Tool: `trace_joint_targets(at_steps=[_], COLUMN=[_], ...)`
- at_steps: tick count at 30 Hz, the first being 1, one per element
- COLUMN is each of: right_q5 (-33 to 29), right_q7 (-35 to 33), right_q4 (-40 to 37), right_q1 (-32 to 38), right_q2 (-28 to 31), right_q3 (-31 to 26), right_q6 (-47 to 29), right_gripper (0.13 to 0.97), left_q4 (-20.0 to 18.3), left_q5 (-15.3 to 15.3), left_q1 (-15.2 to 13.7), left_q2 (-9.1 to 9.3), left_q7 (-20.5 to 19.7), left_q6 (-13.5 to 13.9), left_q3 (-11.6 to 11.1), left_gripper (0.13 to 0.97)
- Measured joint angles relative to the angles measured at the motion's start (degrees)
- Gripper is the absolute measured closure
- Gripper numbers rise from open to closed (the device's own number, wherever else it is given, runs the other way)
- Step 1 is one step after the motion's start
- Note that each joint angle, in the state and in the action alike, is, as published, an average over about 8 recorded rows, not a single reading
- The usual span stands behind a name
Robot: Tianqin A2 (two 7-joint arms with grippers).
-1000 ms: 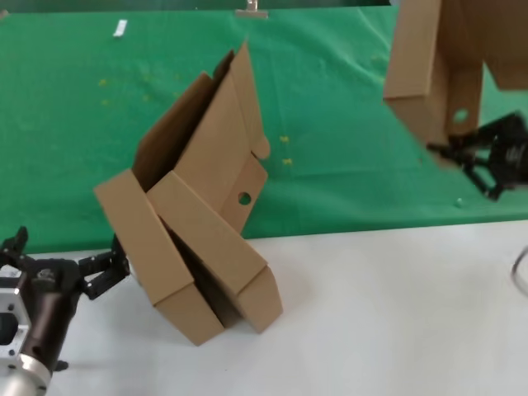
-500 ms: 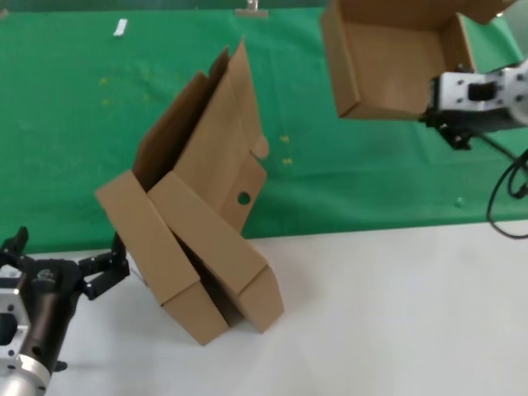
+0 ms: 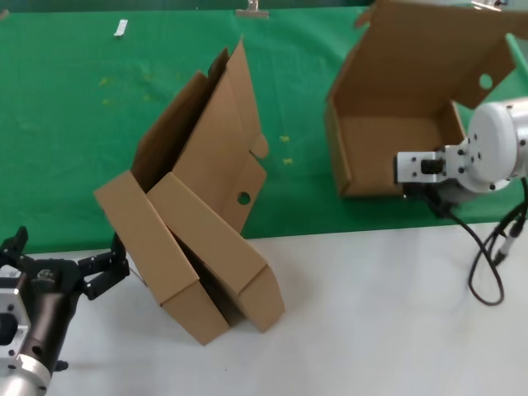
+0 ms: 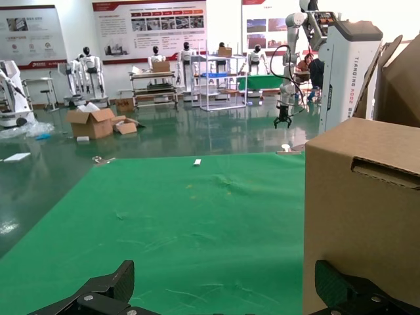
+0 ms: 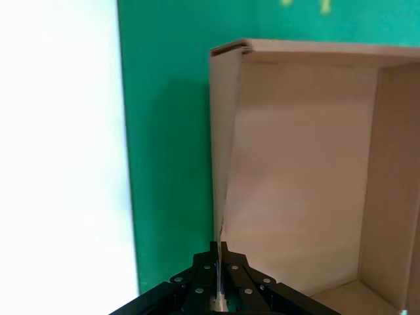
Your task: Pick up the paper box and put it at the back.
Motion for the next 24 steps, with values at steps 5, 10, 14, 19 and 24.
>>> trace_joint_targets(at_steps=[5, 10, 14, 19, 24], right_q5=[0.6, 2.2, 3.1, 4.3, 6.8], right_q7=[-3.0, -5.6, -5.9, -5.9, -6.7], right_q4=[-6.7, -10.3, -8.2, -2.6, 4.1], right_q1=[1.0, 2.2, 1.9, 0.6, -1.3], right_q2=[-2.0, -2.9, -1.7, 1.7, 5.8], right_q3=[0.0, 0.6, 1.2, 2.2, 4.0], right_q6=[3.1, 5.1, 4.1, 0.8, -3.5], right_gripper=[0.940, 0.936, 0.925, 0.884, 0.835], left_q4=[0.0, 0.0, 0.0, 0.0, 0.0], left_q5=[0.0, 0.0, 0.0, 0.0, 0.0], left_q1=[0.0, 0.0, 0.0, 0.0, 0.0], left_q2=[0.00, 0.00, 0.00, 0.00, 0.00], left_q7=[0.0, 0.0, 0.0, 0.0, 0.0], left_q6=[0.0, 0.0, 0.0, 0.0, 0.0], left_q3=[0.0, 0.0, 0.0, 0.0, 0.0], left_gripper=[0.132, 0.132, 0.132, 0.132, 0.132])
